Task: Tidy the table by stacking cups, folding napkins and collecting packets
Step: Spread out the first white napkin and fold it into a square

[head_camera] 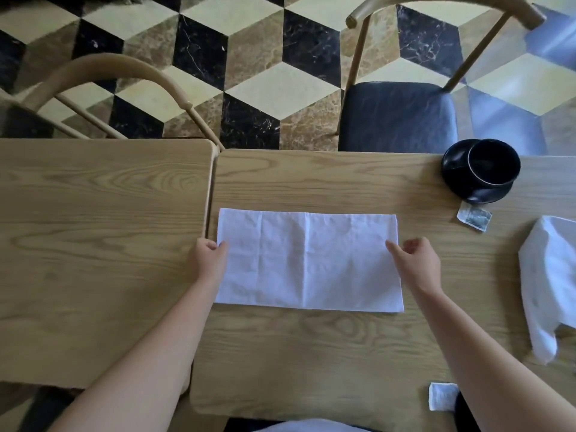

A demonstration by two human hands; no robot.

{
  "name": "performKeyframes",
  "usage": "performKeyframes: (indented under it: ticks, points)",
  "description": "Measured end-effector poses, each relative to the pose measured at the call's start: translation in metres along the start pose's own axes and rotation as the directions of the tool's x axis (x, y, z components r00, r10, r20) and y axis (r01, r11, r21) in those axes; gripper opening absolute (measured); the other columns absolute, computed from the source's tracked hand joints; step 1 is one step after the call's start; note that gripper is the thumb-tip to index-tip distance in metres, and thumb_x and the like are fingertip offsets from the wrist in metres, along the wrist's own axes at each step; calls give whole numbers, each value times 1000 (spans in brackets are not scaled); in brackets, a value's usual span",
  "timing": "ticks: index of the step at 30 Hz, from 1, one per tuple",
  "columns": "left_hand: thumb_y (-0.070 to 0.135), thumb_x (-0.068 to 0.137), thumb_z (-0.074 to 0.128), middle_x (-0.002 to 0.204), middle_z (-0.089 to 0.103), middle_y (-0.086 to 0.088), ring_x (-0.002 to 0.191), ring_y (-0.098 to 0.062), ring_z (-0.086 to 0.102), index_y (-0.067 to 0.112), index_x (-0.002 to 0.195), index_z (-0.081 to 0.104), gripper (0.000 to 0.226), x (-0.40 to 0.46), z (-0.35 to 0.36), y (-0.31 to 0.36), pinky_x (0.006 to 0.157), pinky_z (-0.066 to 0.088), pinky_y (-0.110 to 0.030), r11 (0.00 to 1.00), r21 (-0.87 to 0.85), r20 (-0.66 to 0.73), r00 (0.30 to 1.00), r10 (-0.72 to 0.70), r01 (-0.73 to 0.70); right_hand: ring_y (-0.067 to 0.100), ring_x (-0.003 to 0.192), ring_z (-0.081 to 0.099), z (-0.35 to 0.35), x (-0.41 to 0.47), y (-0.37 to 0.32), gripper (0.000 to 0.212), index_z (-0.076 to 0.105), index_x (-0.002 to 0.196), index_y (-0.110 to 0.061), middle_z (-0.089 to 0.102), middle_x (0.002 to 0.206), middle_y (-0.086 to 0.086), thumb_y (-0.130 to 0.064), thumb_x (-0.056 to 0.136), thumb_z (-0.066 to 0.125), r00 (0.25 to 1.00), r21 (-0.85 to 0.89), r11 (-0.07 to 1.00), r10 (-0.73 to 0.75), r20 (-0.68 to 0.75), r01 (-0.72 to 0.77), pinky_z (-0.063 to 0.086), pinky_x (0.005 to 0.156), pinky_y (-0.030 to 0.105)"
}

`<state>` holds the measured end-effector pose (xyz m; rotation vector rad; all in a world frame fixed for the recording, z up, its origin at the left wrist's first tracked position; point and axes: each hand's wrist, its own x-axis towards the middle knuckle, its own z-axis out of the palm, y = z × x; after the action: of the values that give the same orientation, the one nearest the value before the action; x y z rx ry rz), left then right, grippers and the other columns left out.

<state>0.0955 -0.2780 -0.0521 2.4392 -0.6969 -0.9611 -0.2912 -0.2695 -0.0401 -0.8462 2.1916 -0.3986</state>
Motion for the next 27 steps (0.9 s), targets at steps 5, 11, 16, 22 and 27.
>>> performKeyframes:
  ticks: [5, 11, 16, 22, 27]
  points:
    - [18, 78, 78, 71, 52, -4, 68, -26, 52, 18, 72, 44, 34, -15, -11, -58, 69, 47, -41, 994, 108, 7, 1000, 4, -5, 27, 83, 61, 2, -30, 43, 31, 61, 94, -11, 66, 85, 1, -38, 86, 74, 999, -100, 995, -3, 43, 8, 48, 74, 38]
    - [13, 82, 77, 60, 47, -2, 63, -23, 44, 13, 67, 48, 33, -27, -18, -91, 58, 33, -33, 993, 102, 70, 995, -64, 57, 23, 78, 59, 1, -46, 66, 19, 60, 81, -16, 63, 78, -5, -30, 87, 72, 999, -112, 993, 32, 42, -27, 38, 59, 32]
    - [2, 83, 73, 60, 41, -4, 54, -20, 35, 13, 66, 40, 39, -30, -17, -87, 53, 29, -31, 995, 59, 65, 994, -89, 85, 23, 80, 59, -1, -47, 77, 17, 59, 82, -17, 65, 81, -3, -30, 90, 67, 996, -171, 985, 31, 82, -17, 39, 61, 34]
    - [14, 79, 77, 58, 47, -5, 61, -23, 46, 14, 59, 44, 38, -40, -19, -71, 62, 38, -33, 970, -45, -15, 971, -238, 237, 24, 83, 61, 3, -35, 56, 32, 56, 95, -12, 64, 90, 0, -36, 82, 74, 999, -113, 993, 20, 33, -16, 42, 64, 34]
    - [18, 80, 67, 77, 61, -12, 66, -29, 59, 3, 72, 55, 21, -96, -5, -50, 59, 47, -35, 883, -207, -62, 895, -442, 422, 36, 120, 46, 8, -16, 23, 49, 55, 124, -8, 54, 127, 14, -31, 85, 73, 990, -182, 976, -133, -46, 123, 41, 97, 44]
